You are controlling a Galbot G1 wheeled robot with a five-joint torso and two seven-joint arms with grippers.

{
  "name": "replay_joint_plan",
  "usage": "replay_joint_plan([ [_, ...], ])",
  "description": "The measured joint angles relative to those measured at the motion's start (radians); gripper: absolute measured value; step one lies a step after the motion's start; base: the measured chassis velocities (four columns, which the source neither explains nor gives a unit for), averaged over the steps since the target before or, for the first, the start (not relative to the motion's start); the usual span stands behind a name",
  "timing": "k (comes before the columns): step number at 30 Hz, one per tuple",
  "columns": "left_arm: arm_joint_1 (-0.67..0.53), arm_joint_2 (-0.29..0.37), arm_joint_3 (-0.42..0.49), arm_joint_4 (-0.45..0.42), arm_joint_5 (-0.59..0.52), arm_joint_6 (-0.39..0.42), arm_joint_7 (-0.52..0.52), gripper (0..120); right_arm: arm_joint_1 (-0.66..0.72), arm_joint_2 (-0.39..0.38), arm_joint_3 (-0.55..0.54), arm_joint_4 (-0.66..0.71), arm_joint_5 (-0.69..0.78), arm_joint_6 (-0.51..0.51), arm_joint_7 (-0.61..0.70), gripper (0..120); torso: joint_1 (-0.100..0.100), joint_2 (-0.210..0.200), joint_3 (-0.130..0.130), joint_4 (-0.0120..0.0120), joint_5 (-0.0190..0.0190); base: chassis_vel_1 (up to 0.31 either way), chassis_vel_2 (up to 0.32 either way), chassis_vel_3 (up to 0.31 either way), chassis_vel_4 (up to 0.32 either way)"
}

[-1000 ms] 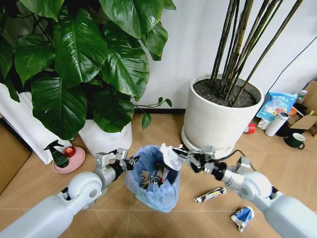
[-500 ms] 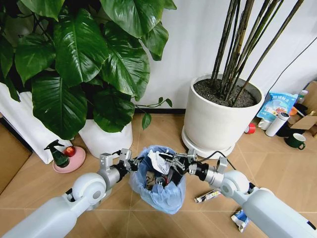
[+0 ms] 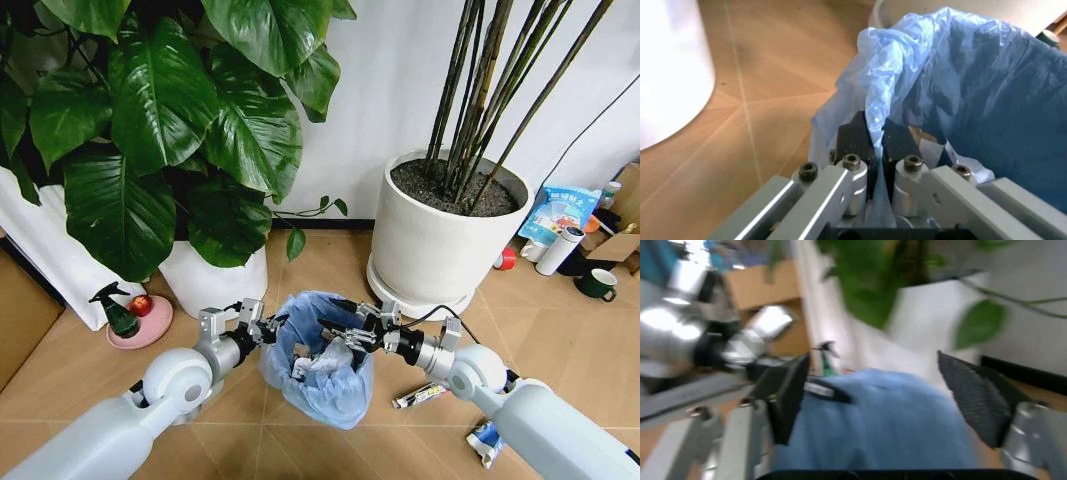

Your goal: Pick up the trash bin and place the garbage on the floor into it.

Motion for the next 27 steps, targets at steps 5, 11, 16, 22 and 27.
replay_joint_plan([
  [5, 0.029, 0.008, -0.026, -0.007, 0.013, 0.0, 0.0, 0, -0.049, -0.009, 0.06, -0.01, -0.045, 0.0, 0.118, 88, 0.0, 0.0, 0.0, 0.0001, -0.0001, 0.0, 0.0, 0.0, 0.0],
  [11, 0.059, 0.027, -0.07, -0.024, 0.02, -0.001, 0.001, 0, -0.202, -0.01, 0.19, -0.002, -0.093, -0.014, 0.245, 100, 0.0, 0.0, 0.0, 0.0, 0.0001, 0.0, 0.0, 0.0, 0.0],
  [16, 0.073, 0.036, -0.097, -0.032, 0.023, -0.002, 0.002, 0, -0.377, 0.006, 0.334, 0.016, -0.144, -0.022, 0.351, 100, 0.0, 0.0, 0.0, -0.0003, 0.0, 0.0, 0.0, 0.0, 0.0],
  [22, 0.075, 0.033, -0.108, -0.033, 0.026, -0.003, 0.002, 0, -0.544, 0.06, 0.446, 0.041, -0.179, -0.051, 0.574, 100, 0.0, 0.0, 0.0, -0.0002, 0.0002, 0.0, 0.0, 0.0, 0.0],
  [27, 0.075, 0.034, -0.11, -0.038, 0.027, -0.003, 0.001, 0, -0.624, 0.08, 0.484, 0.061, -0.17, -0.069, 0.664, 100, 0.0, 0.0, 0.0, -0.0001, 0.0001, 0.0, 0.0, 0.0, 0.0],
])
